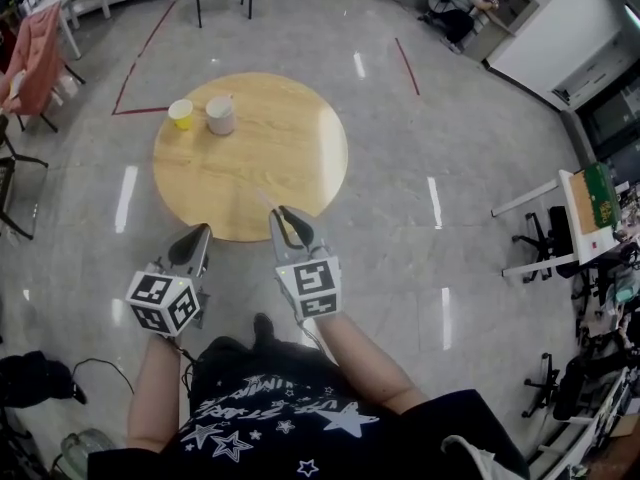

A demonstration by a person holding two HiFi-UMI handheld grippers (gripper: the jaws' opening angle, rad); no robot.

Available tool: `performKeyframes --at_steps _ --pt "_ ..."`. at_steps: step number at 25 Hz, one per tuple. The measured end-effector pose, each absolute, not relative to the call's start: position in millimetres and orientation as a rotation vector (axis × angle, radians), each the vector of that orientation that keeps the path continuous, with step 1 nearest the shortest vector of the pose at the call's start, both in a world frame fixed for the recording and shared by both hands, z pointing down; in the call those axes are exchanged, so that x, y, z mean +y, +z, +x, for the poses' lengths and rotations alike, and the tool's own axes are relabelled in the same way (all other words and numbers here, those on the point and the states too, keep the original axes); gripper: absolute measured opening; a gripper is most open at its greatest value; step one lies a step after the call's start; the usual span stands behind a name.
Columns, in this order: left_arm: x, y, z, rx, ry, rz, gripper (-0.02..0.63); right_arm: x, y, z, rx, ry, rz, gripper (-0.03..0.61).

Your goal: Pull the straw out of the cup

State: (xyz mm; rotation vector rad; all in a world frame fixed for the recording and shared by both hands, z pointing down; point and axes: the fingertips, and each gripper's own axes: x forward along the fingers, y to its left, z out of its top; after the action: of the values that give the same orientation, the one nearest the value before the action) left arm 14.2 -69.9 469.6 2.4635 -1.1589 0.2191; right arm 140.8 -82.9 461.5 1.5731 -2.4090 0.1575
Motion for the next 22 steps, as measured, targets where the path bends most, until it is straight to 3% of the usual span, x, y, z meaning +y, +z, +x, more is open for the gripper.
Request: performKeyframes --at_steps 22 --pt "38.5 471.3 -58.5 -1.08 0.163 2.469 0.007 33.2 459.3 78.6 -2.312 0.14 1.65 0.038"
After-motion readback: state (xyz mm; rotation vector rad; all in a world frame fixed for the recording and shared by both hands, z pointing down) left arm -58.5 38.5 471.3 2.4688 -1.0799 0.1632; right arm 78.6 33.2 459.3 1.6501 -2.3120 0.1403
